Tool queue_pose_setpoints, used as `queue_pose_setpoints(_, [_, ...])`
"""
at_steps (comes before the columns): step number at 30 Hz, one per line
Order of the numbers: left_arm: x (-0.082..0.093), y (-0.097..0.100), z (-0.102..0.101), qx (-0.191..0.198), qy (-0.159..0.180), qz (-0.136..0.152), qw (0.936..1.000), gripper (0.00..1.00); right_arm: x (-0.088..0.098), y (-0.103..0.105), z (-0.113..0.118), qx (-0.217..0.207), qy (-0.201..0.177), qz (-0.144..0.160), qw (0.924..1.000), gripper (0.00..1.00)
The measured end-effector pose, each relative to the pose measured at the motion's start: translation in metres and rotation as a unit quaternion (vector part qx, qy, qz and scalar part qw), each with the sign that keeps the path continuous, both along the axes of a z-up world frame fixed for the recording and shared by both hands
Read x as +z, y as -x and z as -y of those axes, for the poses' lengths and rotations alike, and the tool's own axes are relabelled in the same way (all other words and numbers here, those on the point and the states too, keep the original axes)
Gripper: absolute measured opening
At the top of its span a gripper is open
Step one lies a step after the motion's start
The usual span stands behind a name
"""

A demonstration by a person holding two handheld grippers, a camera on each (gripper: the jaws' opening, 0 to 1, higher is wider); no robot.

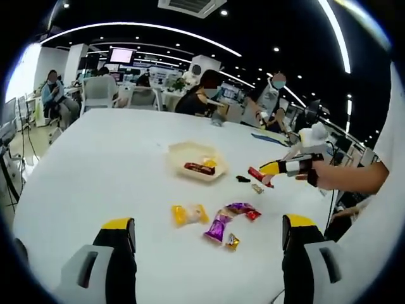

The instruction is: Place the target food into the container with the food tongs after gripping and lifting it, then release it inside without dropping or visibly crushing the food.

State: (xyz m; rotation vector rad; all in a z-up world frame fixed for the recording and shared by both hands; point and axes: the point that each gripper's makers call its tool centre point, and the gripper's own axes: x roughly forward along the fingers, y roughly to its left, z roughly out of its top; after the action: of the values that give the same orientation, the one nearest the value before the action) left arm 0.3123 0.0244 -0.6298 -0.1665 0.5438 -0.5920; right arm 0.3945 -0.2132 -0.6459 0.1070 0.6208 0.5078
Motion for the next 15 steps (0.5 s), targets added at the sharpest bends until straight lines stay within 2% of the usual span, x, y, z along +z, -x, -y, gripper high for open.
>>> queue_pose_setpoints(2, [-0.001, -0.004, -0.002, -0.01, 0.003, 0.004, 0.9999, 0.96, 0.004, 0.001, 0.0, -0.014, -0.007, 0.001, 0.9999, 0.23])
queue_pose_setpoints(3, [-0.002, -0.006, -0.003, -0.015, 0.005, 0.005, 0.9999, 0.96, 0.011, 0.0, 0.002, -0.04, -0.013, 0.009, 0.9991, 0.23])
queue_pose_setpoints(6, [-0.002, -0.01, -0.004, -0.03, 0.008, 0.009, 0.9995, 0.96, 0.023, 0.002, 0.0, -0.062, -0.02, 0.02, 0.9977, 0.23])
queue_pose_setpoints(10, [0.003, -0.015, -0.003, -0.054, 0.008, 0.023, 0.9982, 0.97, 0.035, 0.009, -0.006, -0.073, -0.01, 0.034, 0.9967, 0.23])
queue_pose_setpoints(15, [0.006, -0.016, -0.006, -0.079, 0.015, 0.031, 0.9963, 0.97, 0.037, 0.015, -0.007, -0.081, 0.005, 0.037, 0.996, 0.23])
